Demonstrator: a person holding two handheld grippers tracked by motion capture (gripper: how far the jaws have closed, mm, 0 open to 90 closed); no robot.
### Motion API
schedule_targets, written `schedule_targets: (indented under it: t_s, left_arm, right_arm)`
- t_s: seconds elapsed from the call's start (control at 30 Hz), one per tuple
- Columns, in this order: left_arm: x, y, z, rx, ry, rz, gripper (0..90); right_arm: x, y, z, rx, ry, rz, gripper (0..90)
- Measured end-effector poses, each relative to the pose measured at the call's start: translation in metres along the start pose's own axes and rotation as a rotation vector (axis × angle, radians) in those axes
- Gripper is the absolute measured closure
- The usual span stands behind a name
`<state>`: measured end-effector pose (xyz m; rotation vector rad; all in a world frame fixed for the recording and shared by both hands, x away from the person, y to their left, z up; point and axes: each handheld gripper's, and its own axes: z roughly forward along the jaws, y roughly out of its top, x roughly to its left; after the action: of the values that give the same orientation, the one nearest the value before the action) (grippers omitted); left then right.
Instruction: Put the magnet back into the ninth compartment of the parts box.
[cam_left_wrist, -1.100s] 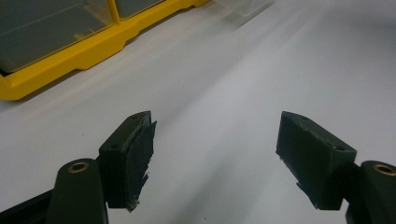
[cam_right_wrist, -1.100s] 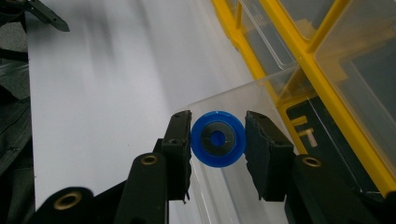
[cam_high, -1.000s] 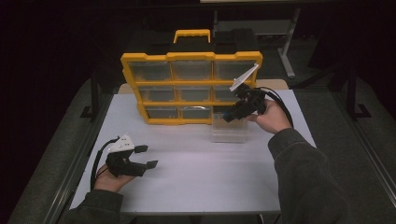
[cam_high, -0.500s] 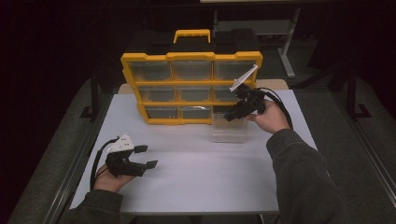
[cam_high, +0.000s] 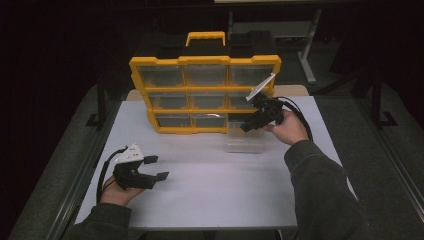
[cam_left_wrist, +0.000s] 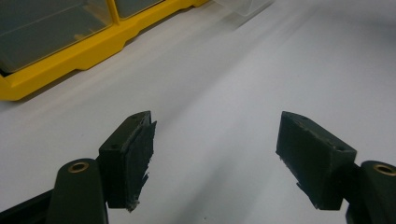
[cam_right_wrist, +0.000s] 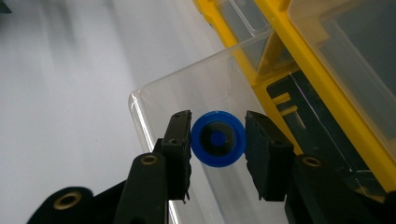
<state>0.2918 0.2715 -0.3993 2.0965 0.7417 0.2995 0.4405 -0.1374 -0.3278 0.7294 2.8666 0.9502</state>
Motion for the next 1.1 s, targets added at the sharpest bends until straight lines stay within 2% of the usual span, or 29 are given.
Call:
schedule_targets:
  t_s: [0.53, 0.67, 0.73, 0.8, 1.1]
  left_arm:
    - [0.000, 0.000, 0.000, 0.001, 0.000, -0.001, 27.0]
    - [0.000, 0.000, 0.000, 0.001, -0.001, -0.002, 26.9]
    - [0.000, 0.000, 0.000, 0.002, -0.001, 0.000, 27.0]
    - [0.000, 0.000, 0.000, 0.002, 0.000, 0.001, 27.0]
    - [0.000, 0.000, 0.000, 0.005, 0.002, -0.003, 27.0]
  right_arm:
    - [-0.001, -0.005, 0.009, 0.014, -0.008, 0.021, 60.9]
    - [-0.002, -0.005, 0.011, 0.012, -0.009, 0.012, 60.9]
    - [0.000, -0.005, 0.011, 0.015, -0.004, 0.026, 60.9]
    - [-0.002, -0.007, 0.014, 0.008, -0.008, 0.006, 60.9]
    - [-0.003, -0.009, 0.018, 0.012, -0.004, 0.015, 60.9]
